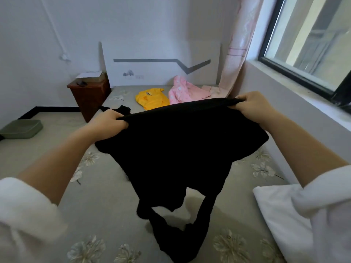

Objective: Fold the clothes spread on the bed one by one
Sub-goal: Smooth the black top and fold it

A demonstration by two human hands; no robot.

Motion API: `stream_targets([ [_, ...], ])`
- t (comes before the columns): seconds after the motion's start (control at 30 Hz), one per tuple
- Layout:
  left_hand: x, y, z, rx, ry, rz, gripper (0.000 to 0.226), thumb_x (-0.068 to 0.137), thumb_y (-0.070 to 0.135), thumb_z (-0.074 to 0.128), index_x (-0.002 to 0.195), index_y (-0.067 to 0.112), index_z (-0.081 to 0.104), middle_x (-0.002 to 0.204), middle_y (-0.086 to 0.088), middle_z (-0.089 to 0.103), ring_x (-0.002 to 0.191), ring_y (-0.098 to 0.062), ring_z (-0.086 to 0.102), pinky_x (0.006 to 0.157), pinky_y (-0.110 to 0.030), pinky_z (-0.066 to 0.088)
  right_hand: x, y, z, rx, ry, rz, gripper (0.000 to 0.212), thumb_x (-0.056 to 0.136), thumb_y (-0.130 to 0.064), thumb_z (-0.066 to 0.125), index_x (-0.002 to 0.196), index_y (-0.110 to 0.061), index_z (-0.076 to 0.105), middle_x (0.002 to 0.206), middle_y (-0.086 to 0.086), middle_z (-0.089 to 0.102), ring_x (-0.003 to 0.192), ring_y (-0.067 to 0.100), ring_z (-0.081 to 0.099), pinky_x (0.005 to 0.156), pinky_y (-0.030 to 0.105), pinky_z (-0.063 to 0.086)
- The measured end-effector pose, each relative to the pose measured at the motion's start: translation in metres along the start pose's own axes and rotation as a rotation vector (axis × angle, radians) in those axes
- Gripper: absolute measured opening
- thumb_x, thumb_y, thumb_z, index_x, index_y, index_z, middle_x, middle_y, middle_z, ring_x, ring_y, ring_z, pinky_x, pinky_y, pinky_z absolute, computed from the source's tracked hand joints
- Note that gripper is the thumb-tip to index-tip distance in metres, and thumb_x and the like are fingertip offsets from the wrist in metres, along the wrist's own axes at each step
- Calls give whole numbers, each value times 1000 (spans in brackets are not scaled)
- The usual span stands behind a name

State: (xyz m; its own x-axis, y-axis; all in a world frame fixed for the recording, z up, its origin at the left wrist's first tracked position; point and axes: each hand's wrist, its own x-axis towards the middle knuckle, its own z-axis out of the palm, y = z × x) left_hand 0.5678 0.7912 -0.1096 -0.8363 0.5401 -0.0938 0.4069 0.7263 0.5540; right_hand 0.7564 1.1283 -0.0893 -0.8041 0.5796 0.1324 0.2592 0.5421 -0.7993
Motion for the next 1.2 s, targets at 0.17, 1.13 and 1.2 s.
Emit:
stream_targets([
  [0.17,-4,4,-6,-530,-148,-190,7,82,18,61,78,12,61,61,-6,55,50,-22,52,47,-24,40,9,-12,-4,163,-10,87,4,80,-14,73,83,-11,74,60,1,67,46,4,62,46,14,48],
  [1.13,97,-140,261,-628,-309,-516,80,92,15,60,153,21,9,154,-7,29,136,-25,37,110,-38,35,40,162,229,203,-285,663,47,89,7,49,134,-8,51,137,10,51,116,17,48,88,24,38],
  [1.2,67,-159,304,-566,-343,-680,77,90,18,60,152,15,15,148,-11,38,129,-29,44,106,-36,39,5,199,254,102,-352,791,32,91,2,51,121,-5,60,116,13,59,97,17,52,75,24,42],
])
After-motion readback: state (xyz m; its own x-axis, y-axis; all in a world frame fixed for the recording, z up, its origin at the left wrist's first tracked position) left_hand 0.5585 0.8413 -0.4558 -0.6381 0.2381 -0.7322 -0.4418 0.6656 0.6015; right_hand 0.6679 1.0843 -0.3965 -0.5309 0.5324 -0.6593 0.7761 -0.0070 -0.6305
